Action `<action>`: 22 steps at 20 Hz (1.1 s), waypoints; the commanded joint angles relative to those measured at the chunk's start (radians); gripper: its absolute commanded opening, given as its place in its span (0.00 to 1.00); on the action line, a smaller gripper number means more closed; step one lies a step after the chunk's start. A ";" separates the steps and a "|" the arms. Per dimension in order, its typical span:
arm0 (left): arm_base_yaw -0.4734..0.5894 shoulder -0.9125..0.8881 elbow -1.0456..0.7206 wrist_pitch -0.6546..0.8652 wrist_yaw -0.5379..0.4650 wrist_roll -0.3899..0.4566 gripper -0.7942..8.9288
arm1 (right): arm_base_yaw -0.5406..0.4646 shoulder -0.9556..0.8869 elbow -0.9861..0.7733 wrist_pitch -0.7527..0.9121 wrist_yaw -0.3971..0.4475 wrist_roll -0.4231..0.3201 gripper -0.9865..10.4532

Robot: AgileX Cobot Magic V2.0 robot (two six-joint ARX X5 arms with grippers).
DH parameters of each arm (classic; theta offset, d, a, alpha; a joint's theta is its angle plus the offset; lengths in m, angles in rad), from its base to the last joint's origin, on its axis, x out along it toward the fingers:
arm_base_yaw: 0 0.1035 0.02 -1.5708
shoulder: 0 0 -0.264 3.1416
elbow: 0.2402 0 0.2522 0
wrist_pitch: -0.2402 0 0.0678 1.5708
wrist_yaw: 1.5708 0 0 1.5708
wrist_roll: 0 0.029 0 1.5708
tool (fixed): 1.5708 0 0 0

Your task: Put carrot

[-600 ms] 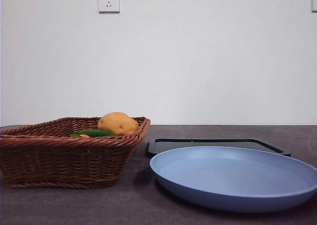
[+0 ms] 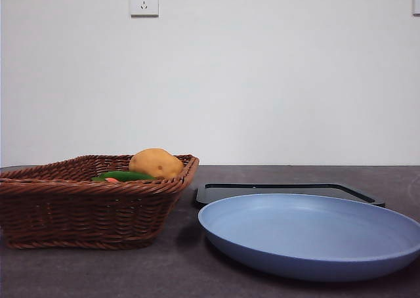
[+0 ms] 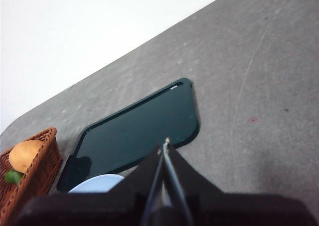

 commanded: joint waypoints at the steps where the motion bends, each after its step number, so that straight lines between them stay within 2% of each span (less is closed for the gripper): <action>1: 0.002 -0.003 0.039 -0.037 -0.003 -0.027 0.09 | 0.001 0.023 0.046 -0.036 -0.019 0.021 0.09; 6: 0.002 0.024 0.132 -0.142 -0.048 -0.026 0.09 | 0.001 0.118 0.153 -0.130 -0.026 0.004 0.09; 13: 0.002 0.224 0.269 -0.169 -0.028 0.016 0.09 | 0.001 0.325 0.341 -0.246 -0.038 -0.069 0.09; 17: 0.001 0.385 0.355 -0.171 0.036 0.095 0.09 | 0.001 0.455 0.438 -0.277 -0.111 -0.109 0.09; 20: -0.007 0.563 0.454 -0.183 0.133 0.142 0.09 | 0.001 0.597 0.510 -0.314 -0.200 -0.133 0.09; 22: -0.025 0.671 0.526 -0.237 0.191 0.183 0.09 | 0.001 0.689 0.545 -0.360 -0.218 -0.172 0.09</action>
